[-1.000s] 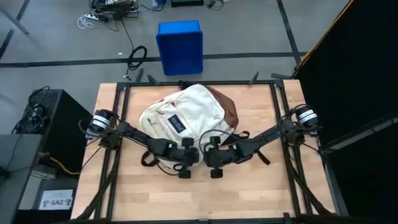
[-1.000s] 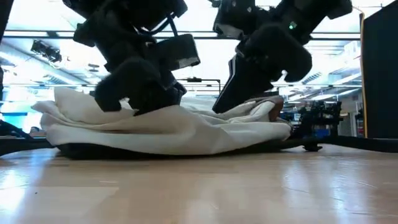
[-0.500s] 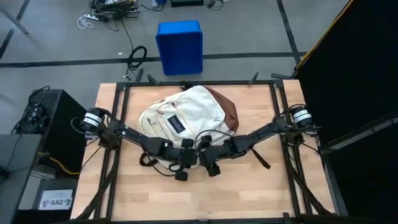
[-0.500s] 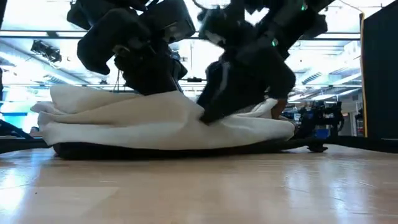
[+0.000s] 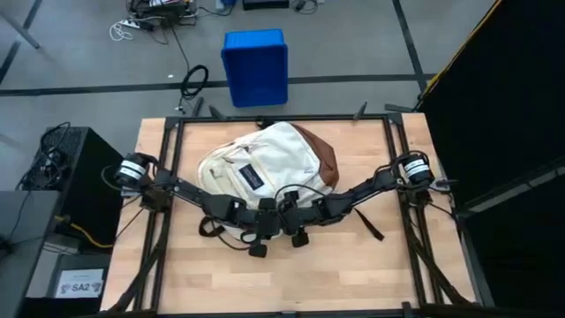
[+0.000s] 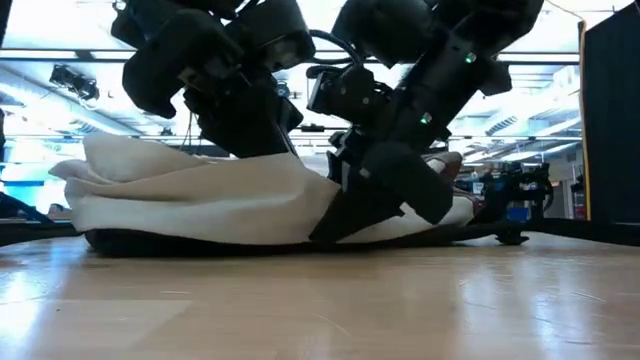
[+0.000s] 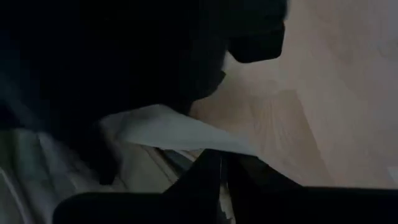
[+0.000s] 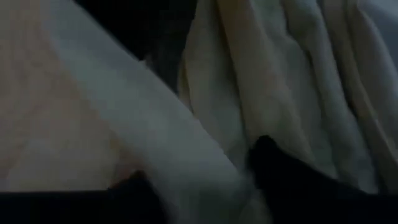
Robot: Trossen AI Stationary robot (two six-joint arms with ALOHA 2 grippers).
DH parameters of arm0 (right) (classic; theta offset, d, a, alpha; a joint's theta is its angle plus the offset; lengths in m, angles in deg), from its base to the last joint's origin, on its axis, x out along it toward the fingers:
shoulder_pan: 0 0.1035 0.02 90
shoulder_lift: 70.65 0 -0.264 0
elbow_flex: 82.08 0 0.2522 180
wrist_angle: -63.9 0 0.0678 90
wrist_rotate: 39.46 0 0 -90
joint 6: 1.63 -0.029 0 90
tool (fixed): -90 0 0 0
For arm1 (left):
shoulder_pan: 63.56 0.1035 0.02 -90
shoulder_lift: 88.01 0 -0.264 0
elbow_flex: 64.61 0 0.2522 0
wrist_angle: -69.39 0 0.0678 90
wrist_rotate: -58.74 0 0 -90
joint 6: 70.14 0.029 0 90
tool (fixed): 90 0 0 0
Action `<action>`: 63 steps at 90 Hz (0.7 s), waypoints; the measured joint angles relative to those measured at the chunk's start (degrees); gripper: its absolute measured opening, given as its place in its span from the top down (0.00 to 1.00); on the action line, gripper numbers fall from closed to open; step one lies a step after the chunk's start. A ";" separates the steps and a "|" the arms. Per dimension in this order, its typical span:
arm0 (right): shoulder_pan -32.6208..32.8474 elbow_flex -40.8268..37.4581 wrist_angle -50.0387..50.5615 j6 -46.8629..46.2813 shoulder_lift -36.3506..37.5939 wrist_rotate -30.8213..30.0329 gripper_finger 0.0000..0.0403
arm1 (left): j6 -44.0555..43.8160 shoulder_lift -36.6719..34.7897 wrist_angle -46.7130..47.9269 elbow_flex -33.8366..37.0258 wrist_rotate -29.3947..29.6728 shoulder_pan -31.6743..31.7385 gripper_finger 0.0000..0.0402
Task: Unpack backpack
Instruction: Close the white backpack
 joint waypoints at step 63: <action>6.10 -0.30 -16.42 -5.37 -0.66 -36.69 1.00 | -6.50 -5.44 4.32 1.55 18.58 -3.15 0.94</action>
